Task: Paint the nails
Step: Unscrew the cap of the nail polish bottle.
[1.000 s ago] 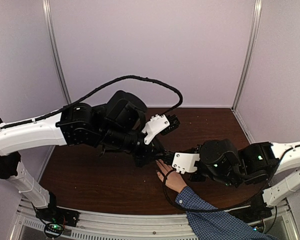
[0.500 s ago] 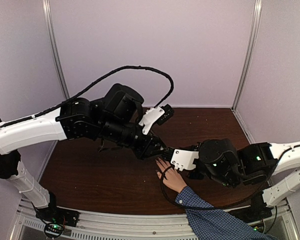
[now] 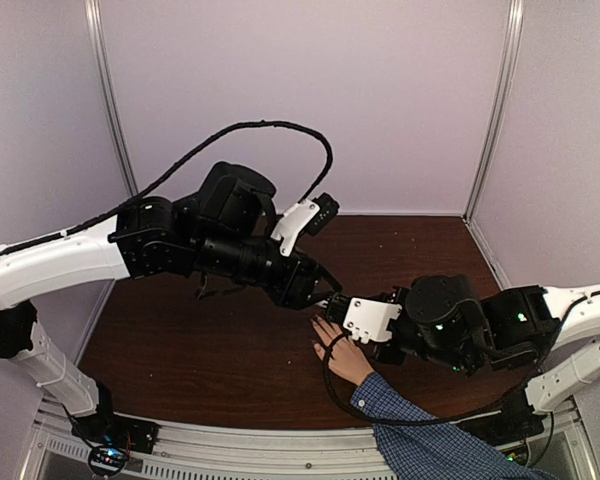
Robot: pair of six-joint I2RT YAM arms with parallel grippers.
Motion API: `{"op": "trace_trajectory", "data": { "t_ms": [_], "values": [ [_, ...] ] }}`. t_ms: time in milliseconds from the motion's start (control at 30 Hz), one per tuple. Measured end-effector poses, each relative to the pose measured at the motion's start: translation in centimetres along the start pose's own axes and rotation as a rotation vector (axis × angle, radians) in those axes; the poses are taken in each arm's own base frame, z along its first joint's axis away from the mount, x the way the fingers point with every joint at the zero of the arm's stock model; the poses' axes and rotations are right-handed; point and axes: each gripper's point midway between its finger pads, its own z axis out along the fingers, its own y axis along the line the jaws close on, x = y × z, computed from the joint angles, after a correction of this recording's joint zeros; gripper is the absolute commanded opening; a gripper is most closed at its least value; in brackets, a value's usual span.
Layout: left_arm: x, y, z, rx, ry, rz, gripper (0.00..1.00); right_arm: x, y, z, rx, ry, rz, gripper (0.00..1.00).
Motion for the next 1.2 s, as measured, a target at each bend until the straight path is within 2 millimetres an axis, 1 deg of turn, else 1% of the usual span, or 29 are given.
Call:
{"op": "trace_trajectory", "data": {
  "t_ms": [133,200,367,433,467,500,600,667,800,933,1067,1200],
  "values": [
    [-0.4,-0.5,-0.8,0.032,-0.047,0.033,0.65,-0.3,0.0,-0.2,-0.033,-0.028,0.045,0.0],
    [-0.4,-0.7,-1.6,0.05,-0.076,0.062,0.68,-0.3,-0.2,-0.3,-0.052,-0.041,0.079,0.0],
    [-0.4,-0.8,-4.2,0.081,-0.149,0.163,0.71,0.3,-1.4,-0.4,-0.1,-0.076,0.207,0.0],
    [-0.9,-0.6,-5.2,0.096,-0.194,0.188,0.72,0.5,-1.8,-0.5,-0.136,-0.102,0.267,0.0],
    [-1.2,-0.5,-5.7,0.101,-0.217,0.197,0.72,0.3,-1.7,-0.8,-0.162,-0.12,0.291,0.0],
    [-1.4,-0.3,-6.2,0.107,-0.25,0.212,0.73,0.5,-2.2,-0.8,-0.174,-0.131,0.322,0.0],
    [-1.1,-0.2,-7.1,0.147,-0.31,0.263,0.72,-0.5,-2.3,-1.5,-0.271,-0.204,0.388,0.0],
    [-0.4,-1.3,-7.0,0.213,-0.323,0.316,0.7,-1.5,-1.5,-2.1,-0.359,-0.255,0.406,0.0],
    [0.3,-3.3,-6.5,0.343,-0.336,0.406,0.68,-3.1,1.7,-3.2,-0.579,-0.31,0.408,0.0],
    [0.4,-5.5,-6.6,0.471,-0.37,0.501,0.61,-4.5,4.0,-4.4,-0.763,-0.348,0.403,0.0],
    [1.2,-7.3,-6.5,0.61,-0.377,0.578,0.54,-5.7,4.8,-5.6,-0.871,-0.382,0.405,0.0],
    [2.0,-8.3,-6.3,0.701,-0.373,0.615,0.49,-6.5,5.0,-6.7,-0.944,-0.417,0.401,0.0]
  ]
}}
